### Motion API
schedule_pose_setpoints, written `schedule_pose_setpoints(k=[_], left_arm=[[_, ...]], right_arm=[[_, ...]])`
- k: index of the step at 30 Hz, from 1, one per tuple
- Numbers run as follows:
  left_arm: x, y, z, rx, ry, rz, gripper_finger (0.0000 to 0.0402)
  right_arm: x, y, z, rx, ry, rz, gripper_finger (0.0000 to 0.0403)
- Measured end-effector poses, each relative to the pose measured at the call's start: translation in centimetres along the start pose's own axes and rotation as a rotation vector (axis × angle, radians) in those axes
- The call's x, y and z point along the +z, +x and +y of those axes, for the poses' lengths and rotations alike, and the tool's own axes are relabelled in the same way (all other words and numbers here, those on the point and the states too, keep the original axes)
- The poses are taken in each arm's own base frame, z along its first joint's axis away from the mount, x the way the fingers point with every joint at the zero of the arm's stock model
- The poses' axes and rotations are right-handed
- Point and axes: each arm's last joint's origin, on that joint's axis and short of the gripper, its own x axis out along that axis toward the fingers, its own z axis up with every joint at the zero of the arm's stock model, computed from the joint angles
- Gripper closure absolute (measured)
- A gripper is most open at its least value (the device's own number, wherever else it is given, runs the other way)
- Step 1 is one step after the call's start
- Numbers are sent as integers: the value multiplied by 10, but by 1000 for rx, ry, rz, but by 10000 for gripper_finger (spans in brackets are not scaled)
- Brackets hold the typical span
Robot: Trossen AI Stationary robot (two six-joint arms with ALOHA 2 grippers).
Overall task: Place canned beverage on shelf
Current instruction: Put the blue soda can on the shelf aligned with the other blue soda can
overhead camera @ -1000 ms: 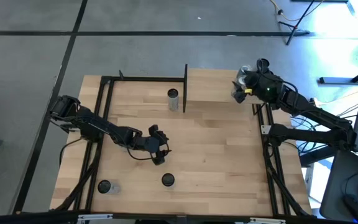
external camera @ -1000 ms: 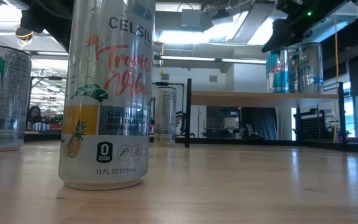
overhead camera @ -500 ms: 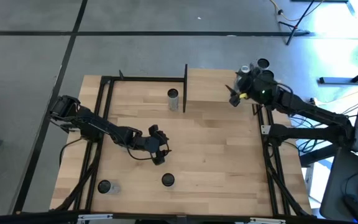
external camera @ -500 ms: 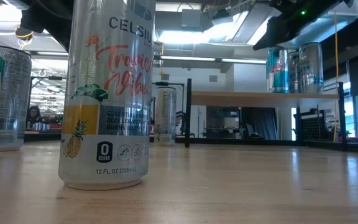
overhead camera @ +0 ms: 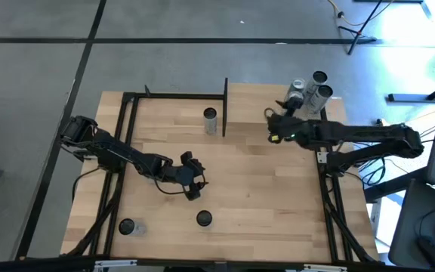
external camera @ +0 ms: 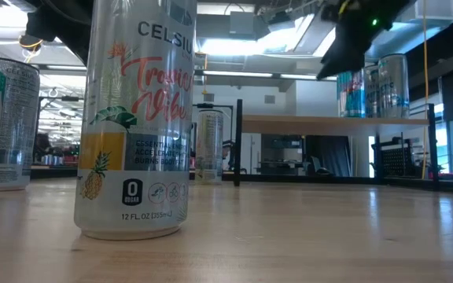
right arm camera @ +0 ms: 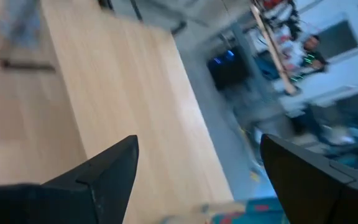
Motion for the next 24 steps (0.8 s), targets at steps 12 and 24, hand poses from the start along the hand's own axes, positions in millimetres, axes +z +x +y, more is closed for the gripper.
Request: schedule_pose_setpoints(k=[12, 24], left_arm=[[0, 0, 0, 0, 0, 0, 132], [0, 0, 0, 0, 0, 0, 132]], right_arm=[[-2, 28, 32, -211, -252, 229, 81], [-9, 27, 31, -274, -314, 296, 81]])
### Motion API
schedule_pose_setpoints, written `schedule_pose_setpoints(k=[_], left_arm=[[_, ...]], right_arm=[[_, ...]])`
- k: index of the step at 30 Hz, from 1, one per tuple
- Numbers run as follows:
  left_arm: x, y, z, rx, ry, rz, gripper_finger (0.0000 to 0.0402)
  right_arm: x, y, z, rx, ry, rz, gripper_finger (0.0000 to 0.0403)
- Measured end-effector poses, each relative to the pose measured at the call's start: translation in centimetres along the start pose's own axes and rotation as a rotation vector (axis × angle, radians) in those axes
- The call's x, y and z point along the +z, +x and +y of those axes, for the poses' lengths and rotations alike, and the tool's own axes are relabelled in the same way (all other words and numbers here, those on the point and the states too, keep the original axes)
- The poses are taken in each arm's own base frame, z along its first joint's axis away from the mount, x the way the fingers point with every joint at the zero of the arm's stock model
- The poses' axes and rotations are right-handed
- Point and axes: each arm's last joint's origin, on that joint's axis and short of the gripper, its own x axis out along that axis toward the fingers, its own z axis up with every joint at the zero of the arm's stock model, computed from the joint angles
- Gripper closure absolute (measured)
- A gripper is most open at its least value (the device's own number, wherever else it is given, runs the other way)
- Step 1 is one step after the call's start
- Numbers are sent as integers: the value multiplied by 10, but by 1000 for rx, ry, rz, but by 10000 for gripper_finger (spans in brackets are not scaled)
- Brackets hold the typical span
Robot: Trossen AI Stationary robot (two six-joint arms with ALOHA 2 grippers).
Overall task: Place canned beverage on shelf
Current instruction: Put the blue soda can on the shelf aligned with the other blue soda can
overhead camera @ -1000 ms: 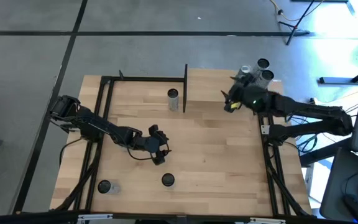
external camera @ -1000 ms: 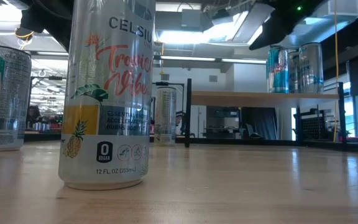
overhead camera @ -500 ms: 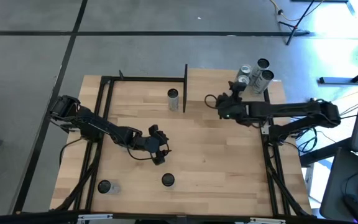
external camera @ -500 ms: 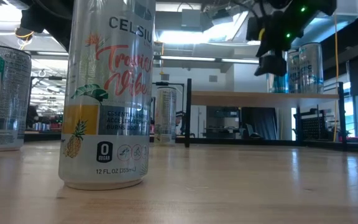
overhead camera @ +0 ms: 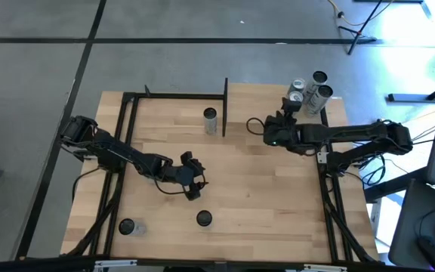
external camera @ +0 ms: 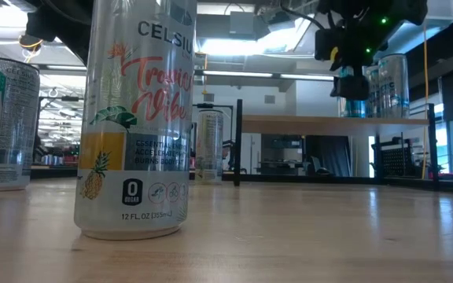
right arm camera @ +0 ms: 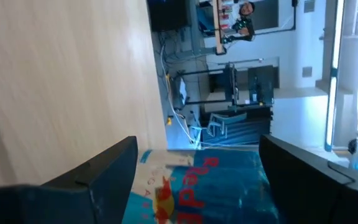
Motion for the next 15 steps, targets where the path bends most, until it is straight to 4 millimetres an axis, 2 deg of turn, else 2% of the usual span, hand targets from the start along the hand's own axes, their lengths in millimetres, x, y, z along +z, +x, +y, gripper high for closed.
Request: schedule_pose_setpoints(k=[15], left_arm=[[0, 0, 0, 0, -1, 0, 132]], right_arm=[[-13, 0, 4, -3, -9, 64, 81]])
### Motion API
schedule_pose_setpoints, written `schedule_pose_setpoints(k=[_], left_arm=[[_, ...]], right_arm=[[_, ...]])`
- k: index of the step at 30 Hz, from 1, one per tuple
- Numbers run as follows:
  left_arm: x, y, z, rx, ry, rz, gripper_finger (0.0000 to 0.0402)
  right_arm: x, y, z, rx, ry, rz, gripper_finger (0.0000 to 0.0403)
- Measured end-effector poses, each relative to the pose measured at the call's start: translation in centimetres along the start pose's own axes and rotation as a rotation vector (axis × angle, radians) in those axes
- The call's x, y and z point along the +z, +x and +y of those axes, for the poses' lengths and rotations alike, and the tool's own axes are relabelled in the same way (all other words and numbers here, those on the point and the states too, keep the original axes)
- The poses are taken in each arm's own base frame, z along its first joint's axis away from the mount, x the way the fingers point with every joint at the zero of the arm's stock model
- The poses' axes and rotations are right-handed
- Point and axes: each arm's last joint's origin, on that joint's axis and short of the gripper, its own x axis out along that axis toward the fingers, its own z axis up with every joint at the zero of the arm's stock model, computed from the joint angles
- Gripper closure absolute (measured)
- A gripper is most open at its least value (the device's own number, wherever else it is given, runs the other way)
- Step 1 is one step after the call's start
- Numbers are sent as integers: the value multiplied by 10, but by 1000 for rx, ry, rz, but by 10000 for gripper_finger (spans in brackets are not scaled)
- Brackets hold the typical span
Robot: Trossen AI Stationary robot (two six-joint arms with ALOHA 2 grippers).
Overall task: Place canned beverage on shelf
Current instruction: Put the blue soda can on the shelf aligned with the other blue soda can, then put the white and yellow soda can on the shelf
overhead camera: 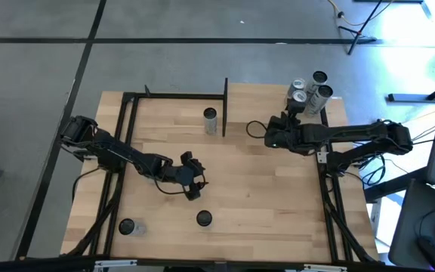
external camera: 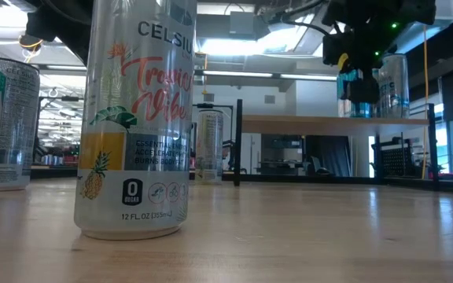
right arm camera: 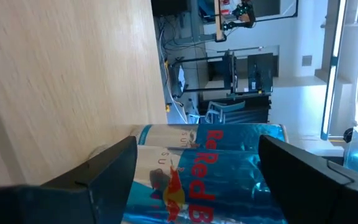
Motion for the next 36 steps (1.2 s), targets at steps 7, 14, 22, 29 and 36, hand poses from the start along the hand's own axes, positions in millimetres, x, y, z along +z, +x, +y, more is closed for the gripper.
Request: schedule_pose_setpoints(k=[7, 14, 22, 29, 36], left_arm=[[0, 0, 0, 0, 0, 0, 132], [2, 0, -1, -7, 19, -16, 132], [25, -12, -15, -40, 195, -45, 132], [61, -56, -48, -89, 321, 24, 132], [47, -87, -84, -176, 243, 78, 132]], right_arm=[[5, -4, 0, -2, 56, -35, 81], [20, -26, -1, -32, 123, -158, 81], [40, -71, -14, 386, 435, -448, 81], [44, -112, 23, 941, 478, -832, 81], [29, -128, 66, 1205, 474, -1105, 81]])
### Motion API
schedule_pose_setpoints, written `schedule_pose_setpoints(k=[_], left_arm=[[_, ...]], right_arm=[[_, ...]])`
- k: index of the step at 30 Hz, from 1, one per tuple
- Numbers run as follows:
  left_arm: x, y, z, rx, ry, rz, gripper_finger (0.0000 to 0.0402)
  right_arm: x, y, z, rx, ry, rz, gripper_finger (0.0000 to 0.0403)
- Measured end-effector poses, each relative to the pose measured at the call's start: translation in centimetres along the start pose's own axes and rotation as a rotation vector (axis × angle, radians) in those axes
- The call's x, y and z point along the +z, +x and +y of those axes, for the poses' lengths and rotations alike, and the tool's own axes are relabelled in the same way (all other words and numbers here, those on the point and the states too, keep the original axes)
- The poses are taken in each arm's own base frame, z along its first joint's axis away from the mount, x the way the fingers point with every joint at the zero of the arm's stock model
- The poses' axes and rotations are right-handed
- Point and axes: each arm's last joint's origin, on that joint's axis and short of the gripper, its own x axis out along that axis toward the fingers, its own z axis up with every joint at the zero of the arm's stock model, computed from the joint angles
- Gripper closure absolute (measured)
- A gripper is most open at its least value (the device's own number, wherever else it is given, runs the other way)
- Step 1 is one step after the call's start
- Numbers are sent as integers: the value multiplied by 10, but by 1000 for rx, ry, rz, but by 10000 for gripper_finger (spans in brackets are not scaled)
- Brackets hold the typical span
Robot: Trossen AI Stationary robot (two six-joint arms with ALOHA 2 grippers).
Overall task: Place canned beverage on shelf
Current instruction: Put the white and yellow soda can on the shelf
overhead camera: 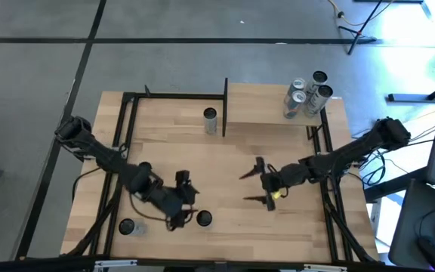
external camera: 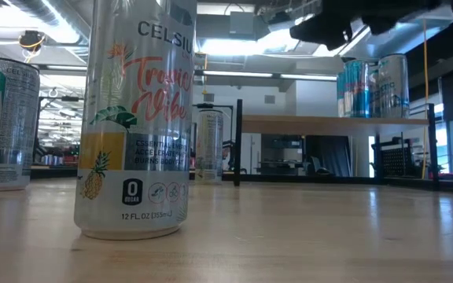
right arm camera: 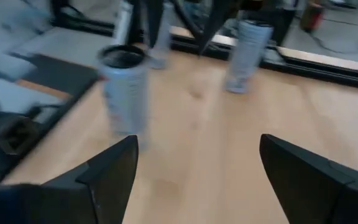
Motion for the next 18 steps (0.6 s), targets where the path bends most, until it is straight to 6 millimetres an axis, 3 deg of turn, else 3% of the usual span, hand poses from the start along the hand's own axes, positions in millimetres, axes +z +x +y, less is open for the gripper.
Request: schedule_pose_setpoints(k=[5, 14, 18], left_arm=[[-14, -6, -28, 31, -76, -38, 132], [-11, -29, -65, 4, -320, -276, 132], [-10, -19, -74, -1, -320, -321, 132]], right_arm=[[-10, 12, 14, 131, 47, -80, 81], [-20, 34, 46, 258, 113, -13, 81], [-23, 37, 60, 286, 118, 7, 81]])
